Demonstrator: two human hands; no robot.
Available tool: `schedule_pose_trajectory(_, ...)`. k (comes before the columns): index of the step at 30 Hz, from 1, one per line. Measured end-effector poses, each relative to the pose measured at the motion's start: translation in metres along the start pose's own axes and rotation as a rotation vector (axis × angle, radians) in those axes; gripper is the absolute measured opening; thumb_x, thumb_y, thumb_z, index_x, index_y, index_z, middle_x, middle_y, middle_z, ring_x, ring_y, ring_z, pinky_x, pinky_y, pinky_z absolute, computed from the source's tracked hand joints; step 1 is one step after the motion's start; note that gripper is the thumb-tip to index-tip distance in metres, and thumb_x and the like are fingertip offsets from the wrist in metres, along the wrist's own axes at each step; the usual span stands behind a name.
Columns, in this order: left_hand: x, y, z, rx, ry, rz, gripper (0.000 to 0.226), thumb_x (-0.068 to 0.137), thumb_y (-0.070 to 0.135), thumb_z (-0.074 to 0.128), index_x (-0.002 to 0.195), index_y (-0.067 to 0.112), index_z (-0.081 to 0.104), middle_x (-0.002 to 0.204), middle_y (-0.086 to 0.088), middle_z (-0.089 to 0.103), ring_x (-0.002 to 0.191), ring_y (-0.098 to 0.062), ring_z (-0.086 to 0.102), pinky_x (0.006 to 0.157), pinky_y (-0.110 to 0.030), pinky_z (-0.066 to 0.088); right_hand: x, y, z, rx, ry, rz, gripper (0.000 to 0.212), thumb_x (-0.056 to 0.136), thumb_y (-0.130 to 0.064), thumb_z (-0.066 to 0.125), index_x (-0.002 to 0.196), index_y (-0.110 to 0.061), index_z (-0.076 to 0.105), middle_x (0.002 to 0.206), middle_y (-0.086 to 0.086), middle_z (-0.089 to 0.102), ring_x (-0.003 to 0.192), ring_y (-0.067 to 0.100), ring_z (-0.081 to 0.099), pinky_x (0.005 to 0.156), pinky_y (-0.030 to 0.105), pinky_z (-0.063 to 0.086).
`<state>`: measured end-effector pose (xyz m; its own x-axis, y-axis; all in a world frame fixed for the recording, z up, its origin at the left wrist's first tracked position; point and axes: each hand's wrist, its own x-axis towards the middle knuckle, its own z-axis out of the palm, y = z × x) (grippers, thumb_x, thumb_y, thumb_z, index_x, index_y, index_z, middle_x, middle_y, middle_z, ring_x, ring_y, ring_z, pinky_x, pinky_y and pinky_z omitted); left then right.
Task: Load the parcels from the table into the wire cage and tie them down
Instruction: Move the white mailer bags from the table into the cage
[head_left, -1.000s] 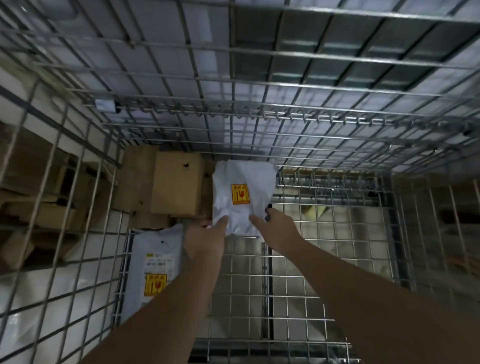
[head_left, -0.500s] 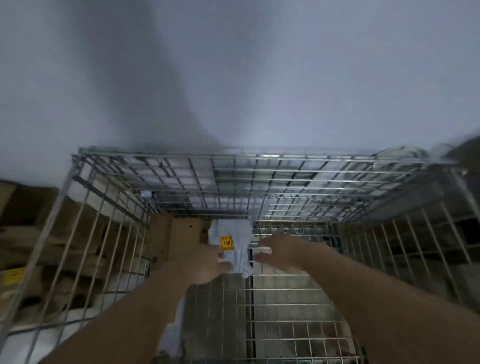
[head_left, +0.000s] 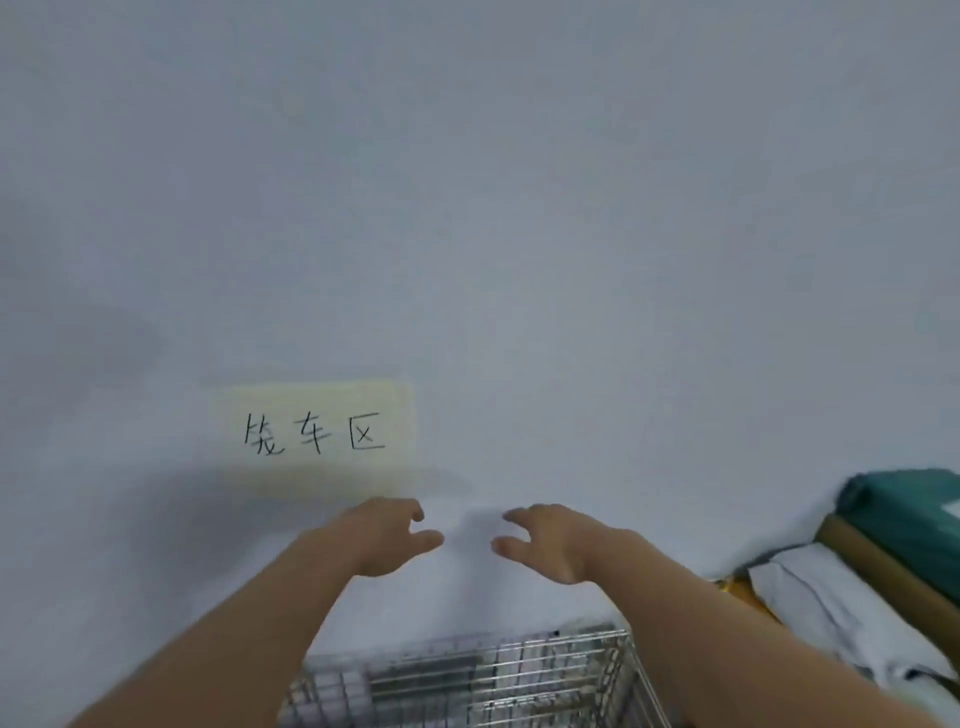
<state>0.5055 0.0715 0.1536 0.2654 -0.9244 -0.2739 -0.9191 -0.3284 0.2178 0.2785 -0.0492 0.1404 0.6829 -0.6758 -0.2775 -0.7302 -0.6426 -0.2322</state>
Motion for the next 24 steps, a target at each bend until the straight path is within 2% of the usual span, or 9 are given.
schedule_pose_trajectory(4,-0.039,0.060,-0.081,-0.011,0.181,0.089,0.065,0.093,0.070,0.044,0.144,0.029,0.047,0.146,0.003,0.054,0.130,-0.019,0.053,0.109,-0.039,0.042,-0.071,0.019,-0.092,-0.016,0.187,0.065,0.079,0.095,-0.071,0.031,0.157,-0.023,0.026,0.162,0.007,0.030,0.149,0.025,0.027,0.121,0.042,0.023)
schedule_pose_trajectory(8,-0.052,0.107,-0.108,0.005,0.224,0.170,0.065,0.094,0.068,0.044,0.145,0.028,0.046,0.148,0.003,0.052,0.131,-0.019,0.052,0.109,-0.039,0.042,-0.118,0.044,-0.131,-0.006,0.276,0.141,0.078,0.096,-0.069,0.030,0.157,-0.022,0.025,0.163,0.006,0.029,0.150,0.024,0.026,0.122,0.043,0.022)
schedule_pose_trajectory(16,-0.034,0.188,-0.096,0.075,0.137,0.342,0.068,0.095,0.068,0.043,0.149,0.025,0.043,0.151,-0.001,0.048,0.133,-0.022,0.050,0.109,-0.038,0.041,-0.178,0.084,-0.124,0.016,0.305,0.308,0.076,0.097,-0.067,0.031,0.158,-0.022,0.024,0.163,0.006,0.029,0.149,0.026,0.027,0.121,0.044,0.024)
schedule_pose_trajectory(20,-0.016,0.244,-0.075,0.104,0.088,0.478,0.067,0.096,0.066,0.043,0.148,0.024,0.043,0.152,-0.001,0.048,0.134,-0.022,0.050,0.108,-0.037,0.040,-0.226,0.119,-0.110,0.046,0.314,0.462,0.074,0.098,-0.067,0.032,0.157,-0.023,0.024,0.162,0.007,0.030,0.147,0.029,0.030,0.119,0.045,0.025)
schedule_pose_trajectory(24,-0.008,0.308,-0.039,0.126,0.027,0.616,0.066,0.097,0.063,0.044,0.148,0.022,0.044,0.152,-0.003,0.048,0.133,-0.023,0.051,0.107,-0.037,0.040,-0.286,0.166,-0.093,0.079,0.330,0.653,0.064,0.100,-0.061,0.034,0.147,-0.018,0.042,0.151,0.011,0.047,0.135,0.031,0.045,0.113,0.044,0.036)
